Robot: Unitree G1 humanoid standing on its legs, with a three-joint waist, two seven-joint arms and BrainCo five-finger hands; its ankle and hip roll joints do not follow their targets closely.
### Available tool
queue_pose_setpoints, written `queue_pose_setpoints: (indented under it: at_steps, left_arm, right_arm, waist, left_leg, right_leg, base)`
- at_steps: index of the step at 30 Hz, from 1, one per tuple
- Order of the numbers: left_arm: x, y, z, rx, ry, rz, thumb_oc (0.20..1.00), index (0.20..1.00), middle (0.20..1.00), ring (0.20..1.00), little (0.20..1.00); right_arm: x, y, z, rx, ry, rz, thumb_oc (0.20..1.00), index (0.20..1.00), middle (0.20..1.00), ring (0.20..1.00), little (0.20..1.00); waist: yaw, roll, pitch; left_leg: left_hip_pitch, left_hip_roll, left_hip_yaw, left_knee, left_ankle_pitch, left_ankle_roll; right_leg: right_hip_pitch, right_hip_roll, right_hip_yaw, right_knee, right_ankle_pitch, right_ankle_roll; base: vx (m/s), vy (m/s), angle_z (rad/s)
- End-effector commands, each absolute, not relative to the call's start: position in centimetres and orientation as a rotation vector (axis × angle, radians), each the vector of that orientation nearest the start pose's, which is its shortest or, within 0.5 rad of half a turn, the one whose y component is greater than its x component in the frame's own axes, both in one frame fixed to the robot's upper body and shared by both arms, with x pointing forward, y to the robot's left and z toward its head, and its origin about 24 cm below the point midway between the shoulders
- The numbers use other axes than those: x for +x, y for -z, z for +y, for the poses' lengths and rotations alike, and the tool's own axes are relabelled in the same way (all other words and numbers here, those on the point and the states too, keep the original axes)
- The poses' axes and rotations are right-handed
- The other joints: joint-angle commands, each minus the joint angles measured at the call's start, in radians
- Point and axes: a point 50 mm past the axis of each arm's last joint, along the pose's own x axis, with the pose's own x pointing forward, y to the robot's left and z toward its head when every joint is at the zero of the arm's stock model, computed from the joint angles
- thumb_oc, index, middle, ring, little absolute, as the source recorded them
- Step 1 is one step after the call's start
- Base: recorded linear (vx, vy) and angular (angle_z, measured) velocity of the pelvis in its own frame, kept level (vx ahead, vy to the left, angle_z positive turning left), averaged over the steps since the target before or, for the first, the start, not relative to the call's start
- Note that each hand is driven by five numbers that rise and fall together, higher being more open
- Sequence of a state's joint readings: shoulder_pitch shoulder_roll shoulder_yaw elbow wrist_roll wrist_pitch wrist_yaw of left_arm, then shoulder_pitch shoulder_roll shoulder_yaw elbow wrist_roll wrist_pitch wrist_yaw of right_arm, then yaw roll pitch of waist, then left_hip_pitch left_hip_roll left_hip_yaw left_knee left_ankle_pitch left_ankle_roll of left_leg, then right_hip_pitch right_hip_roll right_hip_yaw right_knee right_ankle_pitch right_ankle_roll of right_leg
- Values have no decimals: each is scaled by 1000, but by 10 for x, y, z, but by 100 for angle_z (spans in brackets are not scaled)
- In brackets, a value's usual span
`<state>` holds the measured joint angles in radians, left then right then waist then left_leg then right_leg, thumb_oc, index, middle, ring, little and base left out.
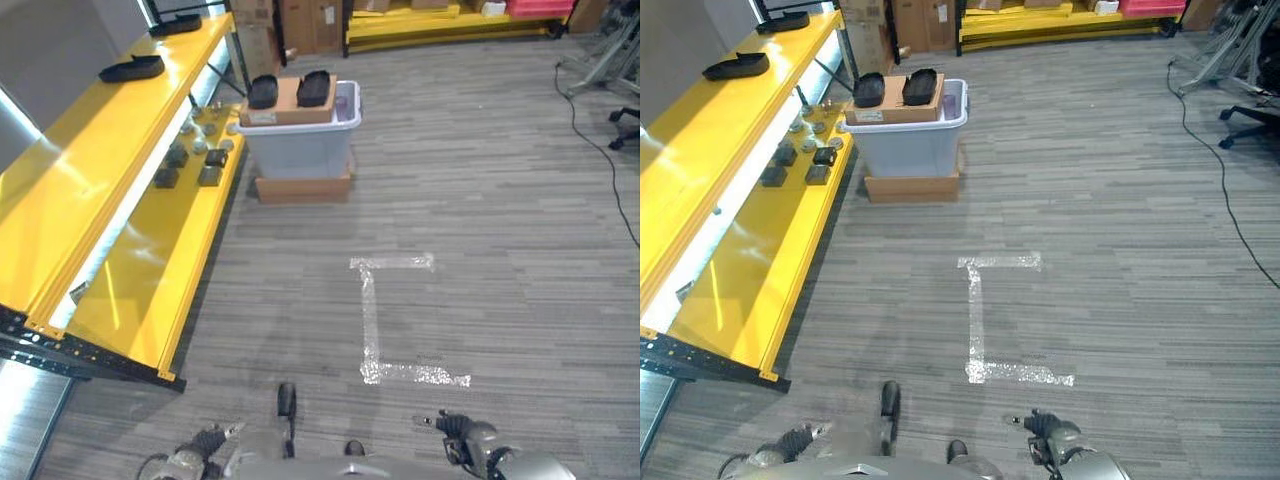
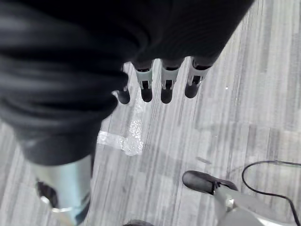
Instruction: Move parts from the plastic box to the shelf.
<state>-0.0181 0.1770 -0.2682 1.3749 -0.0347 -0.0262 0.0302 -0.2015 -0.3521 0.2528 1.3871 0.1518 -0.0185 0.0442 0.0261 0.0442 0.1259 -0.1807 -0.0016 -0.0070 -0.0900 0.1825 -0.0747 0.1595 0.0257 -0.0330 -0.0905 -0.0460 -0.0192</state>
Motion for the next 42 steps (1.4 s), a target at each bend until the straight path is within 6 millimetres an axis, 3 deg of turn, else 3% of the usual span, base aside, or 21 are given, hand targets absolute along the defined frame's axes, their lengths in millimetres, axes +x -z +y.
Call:
queue_pose_setpoints:
  at_steps: [1,4,6,8,10,11,12,13,14,16,23,25,26,28,30,31,32,35,38,39,42]
  left_arm:
    - [82,170,213,377,74,1312,1000,1000,1000,1000,1000]
    - [85,168,218,377,47,1305,1000,1000,1000,1000,1000]
    - [94,165,223,400,58,1286,1000,1000,1000,1000,1000]
    - [122,156,230,443,48,1210,1000,1000,1000,1000,1000]
    - [137,151,235,452,32,1169,1000,1000,1000,1000,1000]
    - [147,147,237,459,20,1134,1000,1000,1000,1000,1000]
    - [163,139,239,465,-13,1077,1000,1000,1000,1000,1000]
    - [163,139,239,465,-13,1077,1000,1000,1000,1000,1000]
    - [172,135,241,450,-43,1045,1000,1000,1000,1000,1000]
    - [185,131,233,425,-42,1004,1000,1000,1000,1000,1000]
    - [159,145,222,434,25,1096,1000,1000,1000,1000,1000]
    - [135,155,216,377,26,1169,1000,1000,1000,1000,1000]
    - [130,157,214,376,41,1179,1000,1000,1000,1000,1000]
    - [131,157,214,387,42,1172,1000,1000,1000,1000,1000]
    - [126,158,216,383,38,1184,1000,1000,1000,1000,1000]
    - [117,161,217,393,48,1212,1000,1000,1000,1000,1000]
    - [117,161,217,393,49,1212,1000,1000,1000,1000,1000]
    - [103,164,218,411,57,1253,1000,1000,1000,1000,1000]
    - [93,166,222,420,64,1289,1000,1000,1000,1000,1000]
    - [89,166,223,432,73,1303,1000,1000,1000,1000,1000]
    - [93,163,235,451,37,1290,1000,1000,1000,1000,1000]
  right_arm:
    - [128,140,-278,-336,101,1193,1000,1000,1000,1000,1000]
    - [110,147,-274,-326,93,1263,1000,1000,1000,1000,1000]
    - [99,153,-267,-337,49,1299,1000,1000,1000,1000,1000]
    - [101,154,-261,-374,-8,1294,1000,1000,1000,1000,1000]
    - [102,153,-263,-395,-10,1292,1000,1000,1000,1000,1000]
    - [105,152,-263,-399,-4,1277,1000,1000,1000,1000,1000]
    - [109,151,-263,-389,1,1259,1000,1000,1000,1000,1000]
    - [109,151,-262,-389,1,1259,1000,1000,1000,1000,1000]
    - [110,151,-263,-391,4,1250,1000,1000,1000,1000,1000]
    - [110,150,-264,-378,34,1253,1000,1000,1000,1000,1000]
    - [98,153,-267,-332,64,1286,1000,1000,1000,1000,1000]
    - [86,152,-278,-218,188,1310,1000,1000,1000,1000,1000]
    - [89,149,-283,-204,213,1293,1000,1000,1000,1000,1000]
    - [89,149,-285,-222,207,1302,1000,1000,1000,1000,1000]
    - [86,148,-289,-259,202,1322,1000,1000,1000,1000,1000]
    - [86,146,-294,-275,217,1323,1000,1000,1000,1000,1000]
    - [85,146,-294,-275,217,1323,1000,1000,1000,1000,1000]
    - [100,141,-298,-268,237,1253,1000,1000,1000,1000,1000]
    - [110,139,-296,-267,212,1222,1000,1000,1000,1000,1000]
    - [114,139,-294,-265,198,1211,1000,1000,1000,1000,1000]
    - [123,141,-281,-229,192,1174,1000,1000,1000,1000,1000]
  waist:
    - [1,-2,4]
    - [8,-19,-24]
    - [-5,-29,-26]
    - [-43,-26,10]
    - [-61,-6,21]
    - [-68,-1,22]
    - [-78,-2,14]
    - [-80,-2,19]
    - [-79,-7,13]
    - [-113,-30,5]
    - [-137,-24,-24]
    - [-129,-24,-27]
    - [-110,-40,-5]
    - [-97,-51,7]
    - [-68,-57,13]
    - [-53,-38,9]
    - [-50,-40,13]
    - [-19,-3,4]
    - [2,-5,-16]
    - [2,-7,-26]
    - [-21,-10,-6]
  left_leg:
    - [46,-2,12,47,-54,9]
    - [57,-20,26,103,-91,41]
    - [106,-34,37,133,-148,77]
    - [149,-37,19,144,-167,99]
    - [185,-22,6,128,-174,103]
    - [213,-16,8,106,-179,104]
    - [249,-12,5,62,-183,96]
    - [255,-12,3,60,-183,96]
    - [267,-12,9,42,-192,88]
    - [342,-14,-2,5,-233,61]
    - [389,19,-16,110,-287,28]
    - [297,2,-26,418,-175,-14]
    - [205,-48,-50,618,-128,-36]
    - [152,-45,-21,656,-139,-33]
    - [69,-23,43,547,-160,-13]
    - [49,-6,71,340,-165,4]
    - [64,-9,74,326,-162,4]
    - [32,-17,24,40,-77,10]
    - [43,-25,-26,87,-51,22]
    - [59,-31,-27,100,-73,41]
    - [117,-28,-23,103,-103,75]
  right_leg:
    - [23,-58,-17,8,-8,110]
    - [45,-97,-17,94,-41,130]
    - [-56,-120,-2,369,39,175]
    - [-146,-101,44,587,151,196]
    - [-220,-89,38,664,128,182]
    - [-244,-113,3,643,110,170]
    - [-258,-132,-45,512,76,160]
    - [-252,-132,-48,511,75,160]
    - [-268,-142,-78,409,66,158]
    - [-294,-120,-77,141,135,173]
    - [-272,-88,-29,155,127,143]
    - [-190,-82,-35,128,104,104]
    - [-147,-94,-17,119,97,87]
    - [-123,-103,-17,107,90,83]
    - [-77,-116,-26,81,74,83]
    - [-47,-101,-26,56,58,91]
    - [-39,-104,-24,54,57,92]
    - [20,-68,-6,41,12,106]
    - [48,-60,20,108,-50,109]
    - [35,-62,23,207,-60,126]
    - [-94,-68,47,458,20,172]
  base:
    - [265,126,-53]
    - [310,157,-15]
    - [339,245,4]
    - [193,168,-8]
    - [245,119,27]
    - [442,67,46]
    - [348,27,43]
    - [361,-45,21]
    - [243,-79,4]
    - [582,-209,1]
    - [367,-199,32]
    - [417,-287,8]
    - [288,-188,-6]
    - [260,-165,-32]
    - [406,-120,-19]
    - [377,-20,16]
    - [430,22,14]
    - [402,37,-18]
    - [407,77,-70]
    - [342,123,-70]
    - [239,121,-58]
